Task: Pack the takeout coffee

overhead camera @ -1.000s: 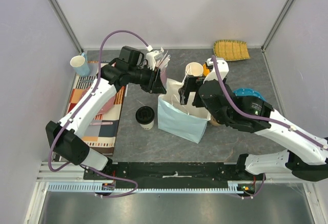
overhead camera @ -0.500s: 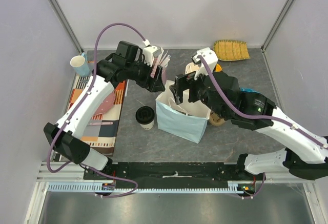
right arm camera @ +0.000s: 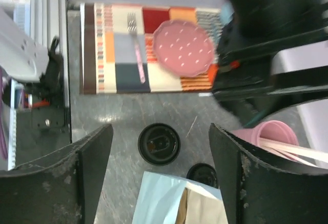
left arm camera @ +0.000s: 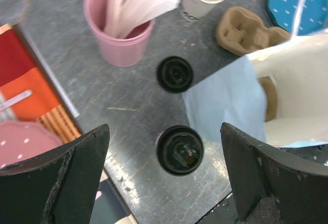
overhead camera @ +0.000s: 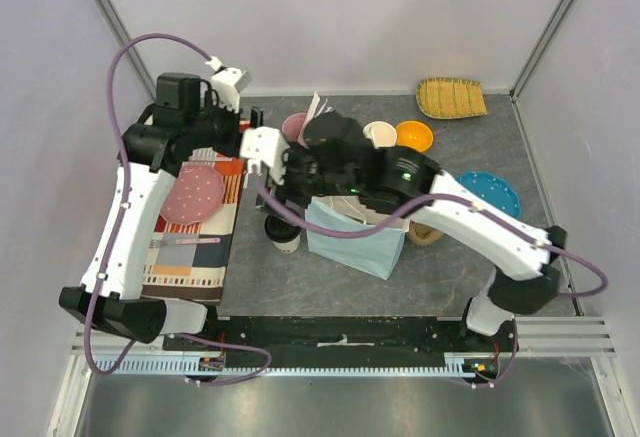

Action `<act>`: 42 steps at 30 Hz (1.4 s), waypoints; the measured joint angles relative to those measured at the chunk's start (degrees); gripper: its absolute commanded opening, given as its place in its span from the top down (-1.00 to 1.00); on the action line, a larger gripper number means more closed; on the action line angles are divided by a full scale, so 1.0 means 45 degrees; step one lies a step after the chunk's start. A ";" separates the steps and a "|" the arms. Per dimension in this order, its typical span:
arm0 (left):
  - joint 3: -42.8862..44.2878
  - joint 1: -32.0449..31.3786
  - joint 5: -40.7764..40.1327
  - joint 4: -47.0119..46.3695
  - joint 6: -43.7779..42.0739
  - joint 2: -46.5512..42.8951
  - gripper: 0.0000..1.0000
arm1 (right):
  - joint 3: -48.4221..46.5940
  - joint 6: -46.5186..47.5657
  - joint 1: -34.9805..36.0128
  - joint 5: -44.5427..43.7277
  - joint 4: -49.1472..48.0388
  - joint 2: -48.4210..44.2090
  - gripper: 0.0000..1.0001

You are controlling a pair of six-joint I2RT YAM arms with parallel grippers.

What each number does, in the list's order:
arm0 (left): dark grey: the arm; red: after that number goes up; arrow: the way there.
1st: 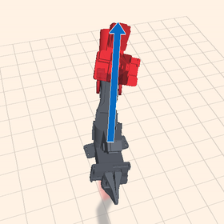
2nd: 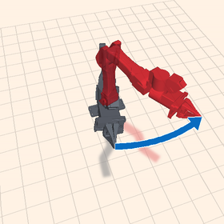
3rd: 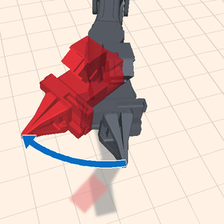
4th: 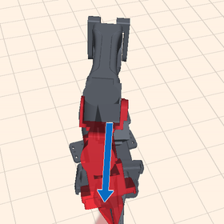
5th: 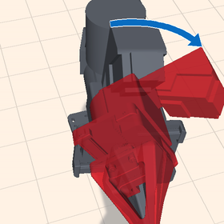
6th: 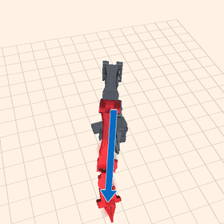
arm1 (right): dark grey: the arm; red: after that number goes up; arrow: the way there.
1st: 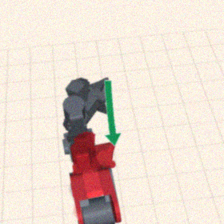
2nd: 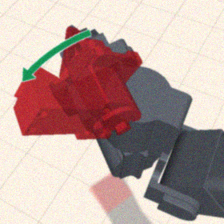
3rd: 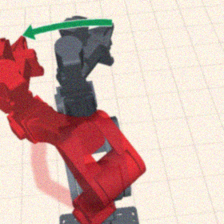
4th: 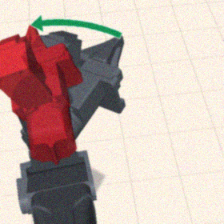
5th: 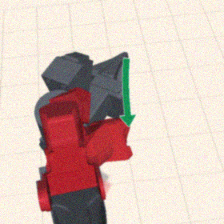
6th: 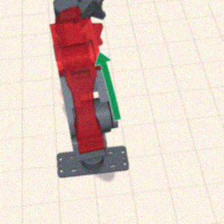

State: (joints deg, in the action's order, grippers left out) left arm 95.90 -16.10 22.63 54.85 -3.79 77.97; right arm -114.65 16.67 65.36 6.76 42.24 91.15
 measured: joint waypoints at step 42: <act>-0.3973 0.4648 0.0291 -0.0986 -0.1171 -0.0636 -0.84 | 0.0369 0.5591 0.0112 -0.0675 0.3337 0.6217 0.06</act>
State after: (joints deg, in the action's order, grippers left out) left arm 78.02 4.82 23.94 50.41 -9.06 75.11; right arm -112.99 41.82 65.87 3.73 57.25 119.13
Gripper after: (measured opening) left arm 0.923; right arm 0.478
